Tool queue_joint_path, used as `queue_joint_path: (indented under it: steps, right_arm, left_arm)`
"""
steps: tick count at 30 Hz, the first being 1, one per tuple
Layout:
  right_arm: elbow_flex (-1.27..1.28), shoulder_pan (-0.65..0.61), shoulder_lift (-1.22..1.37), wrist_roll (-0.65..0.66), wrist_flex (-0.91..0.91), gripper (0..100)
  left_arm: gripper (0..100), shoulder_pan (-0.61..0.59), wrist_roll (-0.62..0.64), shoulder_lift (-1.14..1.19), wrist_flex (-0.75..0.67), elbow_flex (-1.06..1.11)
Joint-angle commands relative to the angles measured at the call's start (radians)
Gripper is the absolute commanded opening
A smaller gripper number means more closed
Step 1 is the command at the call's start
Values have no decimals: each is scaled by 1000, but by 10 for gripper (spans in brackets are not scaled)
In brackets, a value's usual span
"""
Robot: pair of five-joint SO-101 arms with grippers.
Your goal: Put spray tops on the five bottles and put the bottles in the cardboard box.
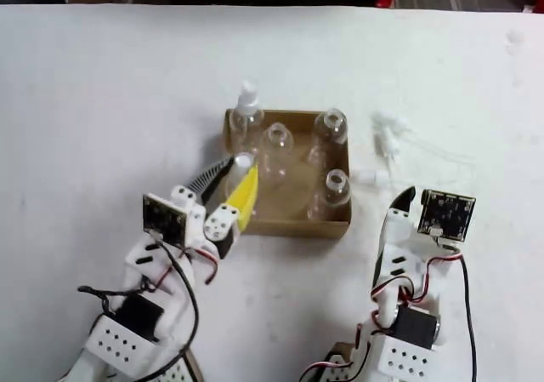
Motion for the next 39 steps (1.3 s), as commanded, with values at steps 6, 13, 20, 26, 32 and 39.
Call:
queue_joint_path:
  steps: [6, 13, 20, 26, 32, 39]
  right_arm:
    - [9, -7, -7, 14, -28, 53]
    - [9, -7, -7, 14, -28, 53]
    - [9, -4, -7, 14, -28, 53]
    - [9, -5, -7, 14, -28, 53]
    - [9, -7, -7, 14, -25, 53]
    - [9, -5, -7, 14, -24, 53]
  left_arm:
    - [132, -44, 25, -16, 114, -124]
    - [132, -36, 25, -16, 262, -304]
    - [133, -41, 25, -16, 523, -496]
    - [133, -110, 25, -15, 678, -600]
    - [132, -346, 15, -16, 773, -615]
    - [133, -533, 15, -16, 809, -543]
